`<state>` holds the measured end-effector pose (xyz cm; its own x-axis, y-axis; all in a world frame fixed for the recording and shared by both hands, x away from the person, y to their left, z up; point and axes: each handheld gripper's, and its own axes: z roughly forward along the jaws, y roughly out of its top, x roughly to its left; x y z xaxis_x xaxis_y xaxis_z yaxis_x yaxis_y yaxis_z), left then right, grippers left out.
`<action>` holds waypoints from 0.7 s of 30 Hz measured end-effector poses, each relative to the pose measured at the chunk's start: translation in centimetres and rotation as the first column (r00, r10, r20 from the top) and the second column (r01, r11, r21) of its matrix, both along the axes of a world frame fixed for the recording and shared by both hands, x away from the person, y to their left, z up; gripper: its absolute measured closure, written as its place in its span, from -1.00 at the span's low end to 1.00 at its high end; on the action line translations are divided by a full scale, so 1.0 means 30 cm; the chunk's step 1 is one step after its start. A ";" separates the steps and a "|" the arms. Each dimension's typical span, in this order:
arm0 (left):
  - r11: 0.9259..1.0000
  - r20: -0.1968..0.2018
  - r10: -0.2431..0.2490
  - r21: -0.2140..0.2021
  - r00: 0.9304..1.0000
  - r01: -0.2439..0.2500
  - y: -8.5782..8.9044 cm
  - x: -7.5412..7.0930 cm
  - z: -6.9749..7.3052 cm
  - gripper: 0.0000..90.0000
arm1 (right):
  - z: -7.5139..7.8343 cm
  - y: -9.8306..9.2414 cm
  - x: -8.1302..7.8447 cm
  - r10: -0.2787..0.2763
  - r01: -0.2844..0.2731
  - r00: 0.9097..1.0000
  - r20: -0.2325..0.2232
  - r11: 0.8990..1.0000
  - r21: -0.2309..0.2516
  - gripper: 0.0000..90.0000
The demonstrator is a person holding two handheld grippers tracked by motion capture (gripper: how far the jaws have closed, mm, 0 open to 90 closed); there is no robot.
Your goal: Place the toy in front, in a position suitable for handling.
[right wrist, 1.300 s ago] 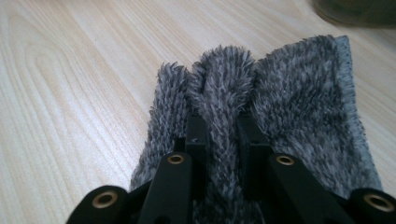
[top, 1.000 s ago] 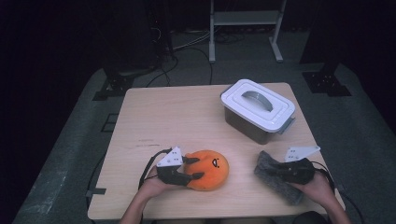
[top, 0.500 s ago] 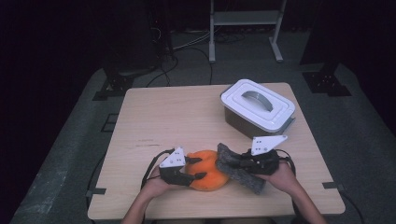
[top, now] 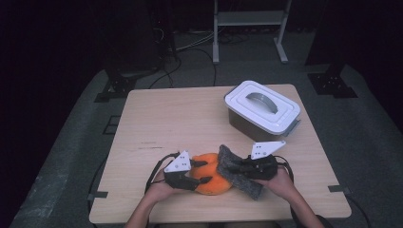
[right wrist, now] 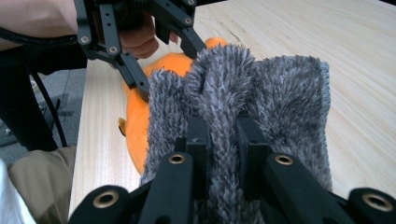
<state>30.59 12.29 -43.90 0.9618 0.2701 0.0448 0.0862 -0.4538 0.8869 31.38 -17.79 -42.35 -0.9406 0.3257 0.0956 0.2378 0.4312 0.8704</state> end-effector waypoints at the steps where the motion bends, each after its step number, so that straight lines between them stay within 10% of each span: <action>1: 1.000 -0.002 0.000 -0.002 1.000 0.000 0.004 0.002 0.004 -0.02 | -0.004 -0.004 0.001 -0.001 0.001 1.000 -0.003 1.000 0.001 0.72; 9: 1.000 -0.040 0.001 -0.031 0.999 -0.003 0.055 0.011 0.034 -0.14 | -0.014 -0.023 0.010 -0.019 0.019 1.000 -0.008 1.000 0.004 0.72; 15: 0.996 -0.028 0.076 -0.039 0.997 -0.078 0.023 0.029 0.018 0.18 | 0.047 0.006 -0.037 0.002 -0.003 0.996 0.090 1.000 0.004 0.72; 21: 0.986 -0.061 0.149 -0.069 0.987 -0.153 0.010 0.057 0.008 0.19 | 0.017 0.063 -0.052 0.033 -0.018 0.991 0.133 0.994 -0.110 0.72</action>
